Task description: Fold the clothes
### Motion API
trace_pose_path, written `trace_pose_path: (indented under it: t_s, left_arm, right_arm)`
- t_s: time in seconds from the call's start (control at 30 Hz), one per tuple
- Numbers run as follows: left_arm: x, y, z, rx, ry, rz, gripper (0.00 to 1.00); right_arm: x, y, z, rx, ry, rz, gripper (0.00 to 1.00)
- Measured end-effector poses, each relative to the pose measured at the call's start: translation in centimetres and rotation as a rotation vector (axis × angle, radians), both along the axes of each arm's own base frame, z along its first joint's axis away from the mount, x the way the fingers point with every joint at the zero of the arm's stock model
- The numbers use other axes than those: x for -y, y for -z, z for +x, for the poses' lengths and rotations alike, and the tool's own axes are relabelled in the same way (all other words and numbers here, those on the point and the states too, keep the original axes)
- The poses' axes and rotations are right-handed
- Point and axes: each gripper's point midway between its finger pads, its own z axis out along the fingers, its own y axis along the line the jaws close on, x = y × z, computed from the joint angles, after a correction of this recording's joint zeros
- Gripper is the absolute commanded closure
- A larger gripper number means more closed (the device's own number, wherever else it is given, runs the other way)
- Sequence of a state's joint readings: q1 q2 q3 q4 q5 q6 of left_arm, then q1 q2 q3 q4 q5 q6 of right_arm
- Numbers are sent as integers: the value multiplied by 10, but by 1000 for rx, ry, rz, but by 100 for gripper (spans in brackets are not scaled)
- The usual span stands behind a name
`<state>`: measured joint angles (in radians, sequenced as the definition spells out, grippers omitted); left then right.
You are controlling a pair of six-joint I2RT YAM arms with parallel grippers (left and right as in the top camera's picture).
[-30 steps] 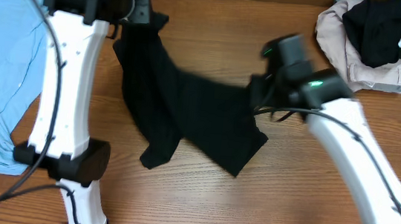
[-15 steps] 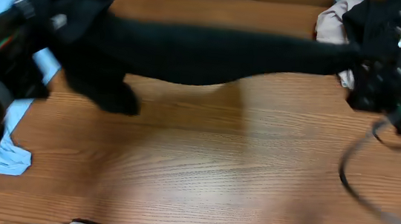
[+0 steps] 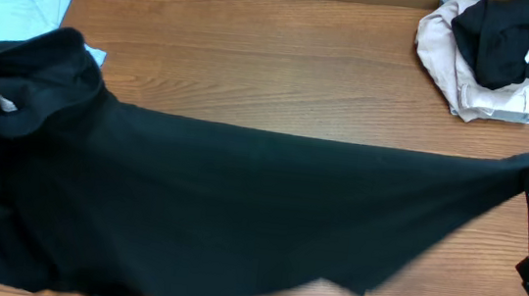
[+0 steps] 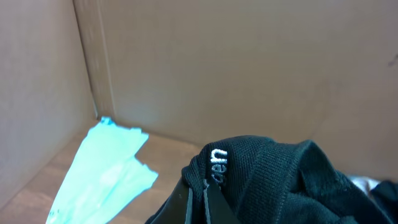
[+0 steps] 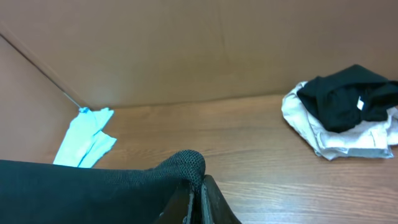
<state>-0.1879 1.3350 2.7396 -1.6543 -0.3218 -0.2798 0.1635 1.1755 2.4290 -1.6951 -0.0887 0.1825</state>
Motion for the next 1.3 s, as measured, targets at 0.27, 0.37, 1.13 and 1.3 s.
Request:
trace_pose_path:
  t_s: [0.27, 0.37, 1.13, 1.3]
  left_arm:
    - [9, 54, 80, -260, -34, 59, 96]
    - [16, 91, 126, -404, -45, 93, 96]
    - [20, 381, 332, -1003, -159, 223, 96]
    - [14, 383, 317, -1058, -187, 210, 96]
  right_arm:
    - [-7, 44, 66, -185, 6, -65, 96]
    - [-13, 77, 108, -294, 2, -96, 96]
    - [30, 355, 307, -812, 108, -131, 96]
    - [35, 361, 292, -879, 94, -83, 96]
